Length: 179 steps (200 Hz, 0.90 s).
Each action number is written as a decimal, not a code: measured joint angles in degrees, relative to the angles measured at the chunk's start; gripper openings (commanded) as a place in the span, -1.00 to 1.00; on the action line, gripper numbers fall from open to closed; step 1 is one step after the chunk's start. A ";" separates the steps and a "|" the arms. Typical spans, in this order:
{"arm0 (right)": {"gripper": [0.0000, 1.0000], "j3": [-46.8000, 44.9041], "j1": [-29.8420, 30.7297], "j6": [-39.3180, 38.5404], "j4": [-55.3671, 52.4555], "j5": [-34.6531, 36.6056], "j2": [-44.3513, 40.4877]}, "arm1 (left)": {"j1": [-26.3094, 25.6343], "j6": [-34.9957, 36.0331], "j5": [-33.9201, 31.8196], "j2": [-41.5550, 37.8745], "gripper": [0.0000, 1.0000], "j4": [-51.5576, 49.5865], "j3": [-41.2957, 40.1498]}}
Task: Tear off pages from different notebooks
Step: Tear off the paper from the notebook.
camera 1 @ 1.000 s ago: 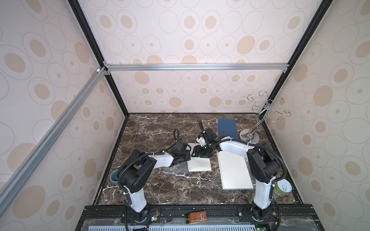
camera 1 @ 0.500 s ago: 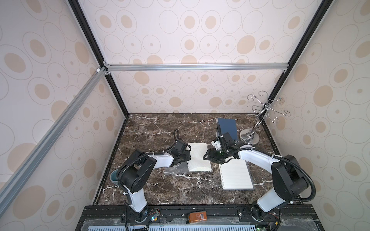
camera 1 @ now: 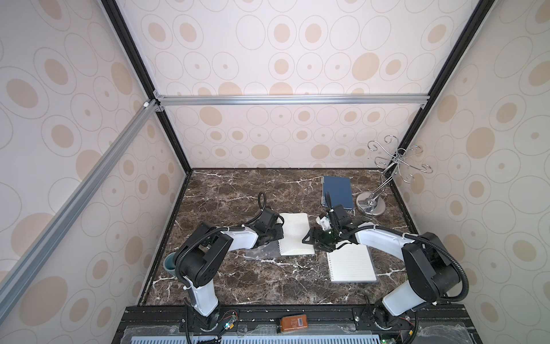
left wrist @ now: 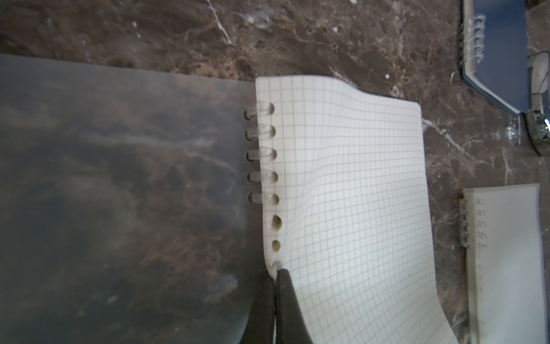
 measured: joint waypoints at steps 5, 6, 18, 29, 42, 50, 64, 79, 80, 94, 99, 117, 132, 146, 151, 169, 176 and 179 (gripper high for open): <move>0.44 0.00 -0.09 0.00 0.17 -0.09 0.22 | 0.00 0.00 -0.02 0.00 -1.00 0.00 0.00; 0.44 0.00 -0.11 0.00 0.20 -0.11 0.26 | 0.00 0.02 -0.02 0.00 -1.00 0.02 -0.02; 0.45 0.00 -0.24 -0.02 0.46 -0.17 0.81 | 0.00 0.00 0.00 -0.02 -1.00 0.09 -0.07; 0.44 0.00 -0.39 0.00 0.66 -0.28 1.20 | 0.00 0.02 0.00 -0.02 -1.00 0.13 -0.09; 0.43 0.00 -0.52 0.00 0.90 -0.44 1.60 | 0.00 0.00 0.00 -0.02 -1.00 0.13 -0.09; 0.43 0.00 -0.57 0.00 1.11 -0.55 1.81 | 0.00 0.00 0.00 -0.02 -1.00 0.13 -0.09; 0.43 0.00 -0.57 0.09 1.70 -0.81 2.21 | 0.00 0.02 0.00 -0.04 -1.00 0.13 -0.09; 0.43 0.00 -0.57 0.22 2.14 -1.16 2.29 | 0.00 0.00 0.00 -0.04 -1.00 0.13 -0.09; 0.43 0.00 -0.57 0.22 2.16 -1.18 2.29 | 0.00 0.00 0.00 -0.04 -1.00 0.13 -0.09; 0.43 0.00 -0.57 0.33 2.60 -1.46 2.29 | 0.00 0.00 0.00 -0.04 -1.00 0.13 -0.09; 0.43 0.02 -0.57 0.37 2.71 -1.55 2.29 | 0.00 0.02 0.00 -0.04 -1.00 0.13 -0.11; 0.43 0.00 -0.57 0.39 3.13 -1.75 2.29 | 0.00 0.00 0.00 -0.04 -1.00 0.17 -0.13; 0.42 0.00 -0.57 0.39 3.28 -1.81 2.29 | 0.00 0.00 0.02 -0.07 -1.00 0.24 -0.15; 0.43 0.00 -0.57 0.39 3.32 -1.81 2.29 | 0.00 0.00 0.02 -0.07 -1.00 0.26 -0.15; 0.42 0.00 -0.57 0.39 3.32 -1.81 2.29 | 0.00 0.00 0.02 -0.07 -1.00 0.26 -0.17; 0.42 0.00 -0.57 0.37 3.32 -1.79 2.29 | 0.00 0.02 0.04 -0.07 -1.00 0.33 -0.20; 0.42 0.02 -0.57 0.37 3.30 -1.79 2.29 | 0.00 0.02 0.02 -0.07 -1.00 0.33 -0.20; 0.42 0.02 -0.57 0.37 3.30 -1.79 2.29 | 0.00 0.00 0.04 -0.07 -1.00 0.33 -0.20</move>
